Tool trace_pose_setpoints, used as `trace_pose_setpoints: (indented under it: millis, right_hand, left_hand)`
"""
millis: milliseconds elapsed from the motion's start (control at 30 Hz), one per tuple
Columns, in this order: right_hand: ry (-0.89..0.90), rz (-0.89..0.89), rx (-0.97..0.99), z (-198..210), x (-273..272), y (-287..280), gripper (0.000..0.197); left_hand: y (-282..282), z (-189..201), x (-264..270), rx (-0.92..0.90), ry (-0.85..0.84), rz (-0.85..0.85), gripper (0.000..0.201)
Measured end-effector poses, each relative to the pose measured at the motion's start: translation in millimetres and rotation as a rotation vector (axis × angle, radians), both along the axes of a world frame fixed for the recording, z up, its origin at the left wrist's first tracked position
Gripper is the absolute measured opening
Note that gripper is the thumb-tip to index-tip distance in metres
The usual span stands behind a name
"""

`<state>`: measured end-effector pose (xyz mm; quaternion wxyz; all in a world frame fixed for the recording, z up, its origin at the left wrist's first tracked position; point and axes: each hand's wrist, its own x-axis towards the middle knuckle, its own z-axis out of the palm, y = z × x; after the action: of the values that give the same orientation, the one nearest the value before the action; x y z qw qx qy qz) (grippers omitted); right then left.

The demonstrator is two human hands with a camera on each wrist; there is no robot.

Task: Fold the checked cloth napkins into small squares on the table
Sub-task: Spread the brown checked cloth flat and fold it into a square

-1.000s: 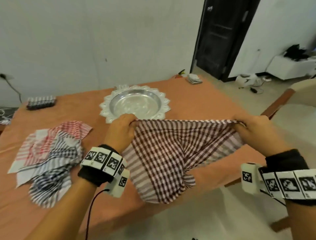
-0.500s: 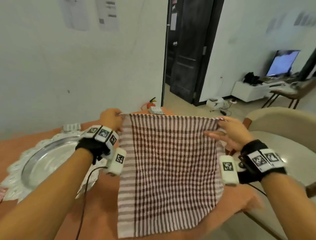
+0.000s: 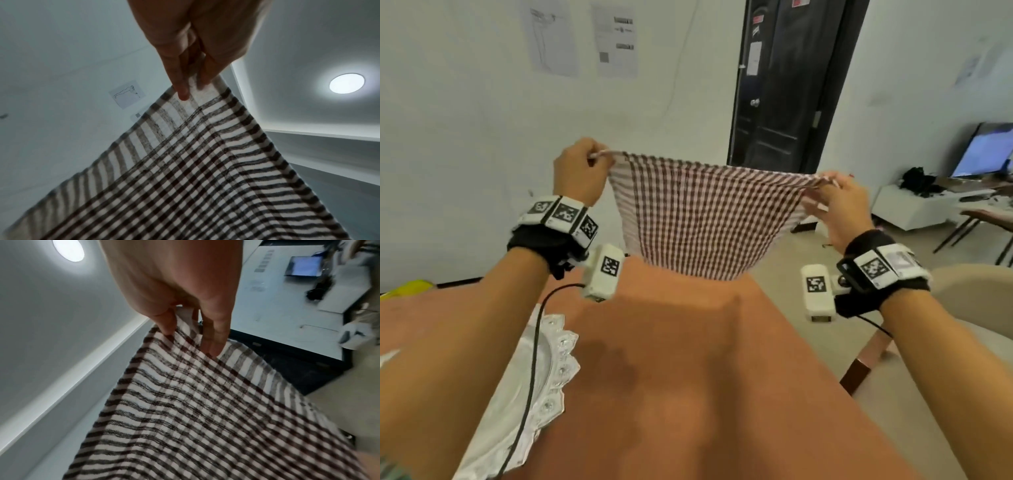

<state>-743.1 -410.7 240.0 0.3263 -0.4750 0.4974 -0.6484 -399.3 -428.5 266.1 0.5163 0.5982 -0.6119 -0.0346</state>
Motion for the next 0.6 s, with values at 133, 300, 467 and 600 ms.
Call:
trace_pose_setpoints:
  millis: [133,300,467,600]
  right_hand:
    - [0.372,0.044,-0.016,-41,-18,30,0.028]
    - [0.818,0.185,0.111,-131,-43,76,0.023]
    - [1.341,0.402,0.333,-239,-69,110,0.028]
    - [1.558,0.563,0.460,-305,-82,150,0.038]
  left_hand:
    - [51,-46,10,-0.017,-0.055,0.055,0.020]
    - [138,-166,0,0.215,-0.082,-0.011,0.017]
    - [207,-290,-16,0.602,-0.225,-0.115,0.023]
    - [250,-323,-23,0.776,-0.289,-0.103,0.022]
